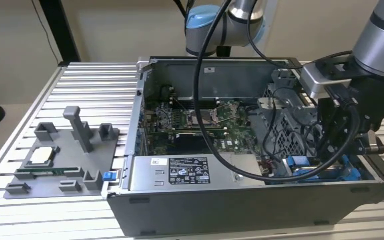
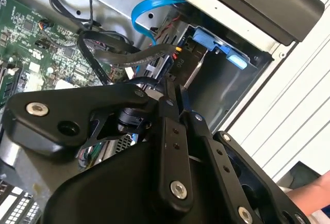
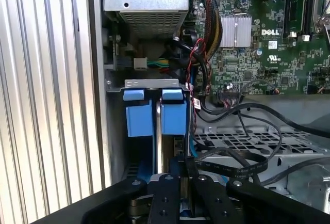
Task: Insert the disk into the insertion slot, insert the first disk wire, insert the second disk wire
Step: 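Insert the second disk wire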
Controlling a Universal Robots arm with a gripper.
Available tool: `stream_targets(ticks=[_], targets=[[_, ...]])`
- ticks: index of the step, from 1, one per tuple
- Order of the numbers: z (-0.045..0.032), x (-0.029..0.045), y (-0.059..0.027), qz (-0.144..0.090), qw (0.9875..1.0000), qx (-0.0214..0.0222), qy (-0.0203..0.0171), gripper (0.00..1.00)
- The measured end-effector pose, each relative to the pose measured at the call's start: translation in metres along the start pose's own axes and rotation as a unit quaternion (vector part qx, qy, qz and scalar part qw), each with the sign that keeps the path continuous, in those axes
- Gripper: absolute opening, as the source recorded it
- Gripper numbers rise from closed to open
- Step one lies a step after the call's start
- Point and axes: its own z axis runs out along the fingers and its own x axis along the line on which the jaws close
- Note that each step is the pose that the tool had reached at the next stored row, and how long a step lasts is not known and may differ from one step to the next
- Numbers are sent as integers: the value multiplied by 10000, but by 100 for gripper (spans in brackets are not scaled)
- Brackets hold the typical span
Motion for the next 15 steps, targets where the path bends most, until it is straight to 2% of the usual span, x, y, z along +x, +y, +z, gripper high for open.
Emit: stream_targets(ticks=[9, 15], targets=[[26, -1, -23, 2, 10000, 1, -38, 0], [38, 0, -24, 3, 10000, 2, -43, 0]])
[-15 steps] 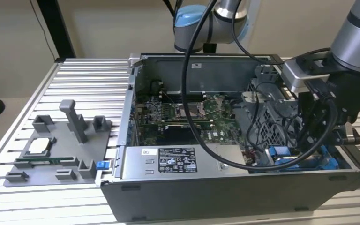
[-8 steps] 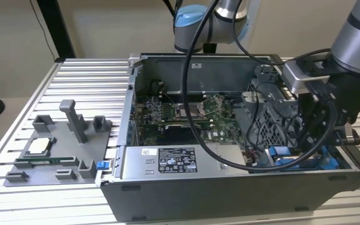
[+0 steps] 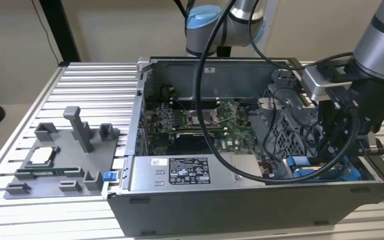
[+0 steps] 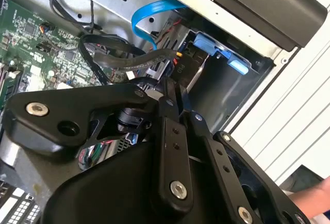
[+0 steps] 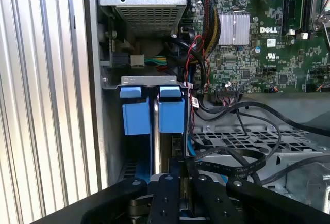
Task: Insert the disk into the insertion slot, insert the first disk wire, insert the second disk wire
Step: 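Insert the second disk wire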
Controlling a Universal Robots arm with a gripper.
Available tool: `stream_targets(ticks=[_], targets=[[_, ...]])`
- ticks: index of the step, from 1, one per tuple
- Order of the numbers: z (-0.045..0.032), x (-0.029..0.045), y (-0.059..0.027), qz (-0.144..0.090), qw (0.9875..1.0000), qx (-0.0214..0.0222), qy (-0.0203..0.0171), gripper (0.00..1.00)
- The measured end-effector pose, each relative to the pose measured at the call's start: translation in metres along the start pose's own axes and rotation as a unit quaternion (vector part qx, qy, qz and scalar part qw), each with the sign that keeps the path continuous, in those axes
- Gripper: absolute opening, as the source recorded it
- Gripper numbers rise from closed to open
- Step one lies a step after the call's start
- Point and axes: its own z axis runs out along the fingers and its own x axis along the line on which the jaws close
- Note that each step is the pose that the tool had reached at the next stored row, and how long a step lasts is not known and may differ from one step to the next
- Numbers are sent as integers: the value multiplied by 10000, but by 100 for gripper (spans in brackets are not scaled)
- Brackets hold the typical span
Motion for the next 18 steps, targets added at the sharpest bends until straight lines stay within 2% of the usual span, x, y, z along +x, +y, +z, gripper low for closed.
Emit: stream_targets(ticks=[15, 18], targets=[[41, 1, 0, 1, 10000, 2, -17, 0], [79, 3, 3, 1, 10000, 2, -21, 0]])
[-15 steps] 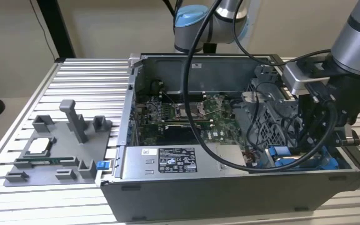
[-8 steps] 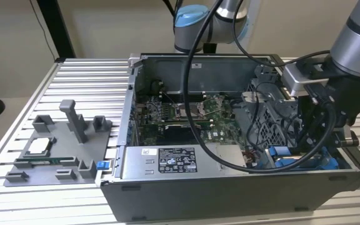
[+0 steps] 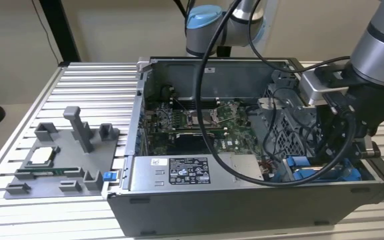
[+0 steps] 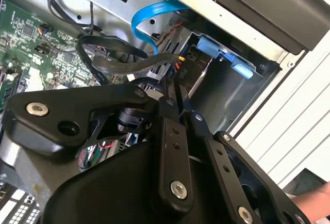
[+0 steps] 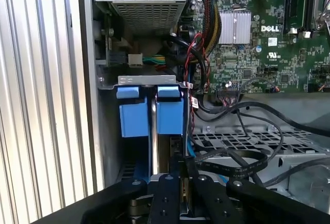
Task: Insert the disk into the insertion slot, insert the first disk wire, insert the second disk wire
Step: 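Insert the second disk wire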
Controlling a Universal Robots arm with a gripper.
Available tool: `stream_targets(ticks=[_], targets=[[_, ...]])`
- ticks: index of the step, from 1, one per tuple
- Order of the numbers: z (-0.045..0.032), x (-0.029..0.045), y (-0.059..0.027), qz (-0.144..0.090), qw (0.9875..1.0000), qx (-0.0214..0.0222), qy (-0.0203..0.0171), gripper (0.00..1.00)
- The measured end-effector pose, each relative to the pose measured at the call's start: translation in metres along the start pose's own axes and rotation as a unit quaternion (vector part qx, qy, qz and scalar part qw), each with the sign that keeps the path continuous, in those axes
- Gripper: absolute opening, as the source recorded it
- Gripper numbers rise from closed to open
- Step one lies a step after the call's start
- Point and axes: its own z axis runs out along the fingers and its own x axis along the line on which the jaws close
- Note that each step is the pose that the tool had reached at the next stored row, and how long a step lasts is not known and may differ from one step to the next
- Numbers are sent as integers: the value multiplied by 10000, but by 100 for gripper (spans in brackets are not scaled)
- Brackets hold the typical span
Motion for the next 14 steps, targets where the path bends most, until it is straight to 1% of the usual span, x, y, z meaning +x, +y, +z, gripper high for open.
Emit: stream_targets(ticks=[4, 7, 8, 9, 10, 11, 14], targets=[[40, 3, 4, 1, 10000, 0, -4, 0], [45, 3, 4, 1, 10000, 0, -8, 0], [48, 2, 5, 1, 10000, -2, -11, 100], [56, 2, 5, 2, 10000, -1, -21, 100], [55, 2, 4, 2, 10000, 0, -21, 100], [37, 2, 3, 2, 10000, 0, -19, 100], [-100, -5, -8, 1, 10000, -1, -13, 100]])
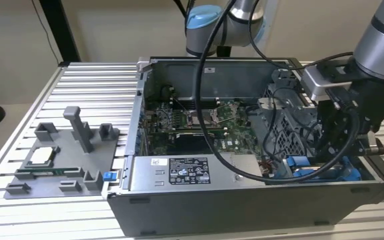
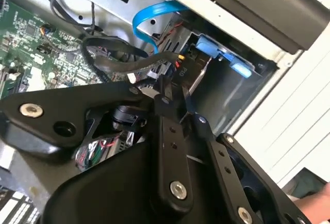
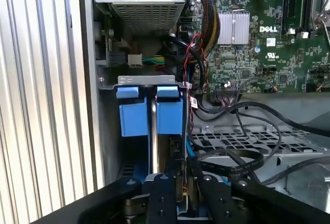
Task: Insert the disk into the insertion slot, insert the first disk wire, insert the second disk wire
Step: 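Insert the second disk wire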
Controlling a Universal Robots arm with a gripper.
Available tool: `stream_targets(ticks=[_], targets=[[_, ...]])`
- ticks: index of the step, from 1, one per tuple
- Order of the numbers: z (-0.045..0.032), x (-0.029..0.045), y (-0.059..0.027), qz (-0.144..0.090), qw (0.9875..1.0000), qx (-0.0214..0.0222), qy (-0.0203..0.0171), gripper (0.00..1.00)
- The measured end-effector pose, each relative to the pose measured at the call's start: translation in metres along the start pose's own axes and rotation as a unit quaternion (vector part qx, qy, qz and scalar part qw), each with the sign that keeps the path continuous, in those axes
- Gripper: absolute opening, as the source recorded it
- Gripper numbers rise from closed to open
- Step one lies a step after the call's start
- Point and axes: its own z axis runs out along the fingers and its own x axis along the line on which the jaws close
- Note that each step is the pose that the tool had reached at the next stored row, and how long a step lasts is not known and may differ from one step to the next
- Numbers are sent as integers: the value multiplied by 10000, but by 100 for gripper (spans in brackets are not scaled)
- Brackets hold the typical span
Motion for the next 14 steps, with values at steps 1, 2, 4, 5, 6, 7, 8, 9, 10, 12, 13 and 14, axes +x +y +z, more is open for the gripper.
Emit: stream_targets(ticks=[1, 2, 4, 5, 6, 7, 8, 9, 10, 12, 13, 14], targets=[[-46, -3, -4, 0, 10000, 0, 1, 100], [-91, -6, -7, 0, 10000, 0, 2, 100], [-181, -11, -15, 0, 10000, 0, 2, 100], [-228, -14, -19, 0, 10000, 0, 3, 100], [-271, -16, -22, 0, 10000, 0, 1, 100], [-320, -19, -26, 0, 10000, 0, 3, 100], [-362, -21, -30, 0, 10000, 0, 2, 100], [-408, -24, -34, 0, 10000, 0, 2, 100], [-432, -26, -36, 0, 10000, 0, 3, 100], [-432, -25, -36, 0, 10000, 0, -1, 100], [-432, -25, -36, 0, 10000, 0, -1, 100], [-432, -25, -36, 0, 10000, 0, -1, 100]])
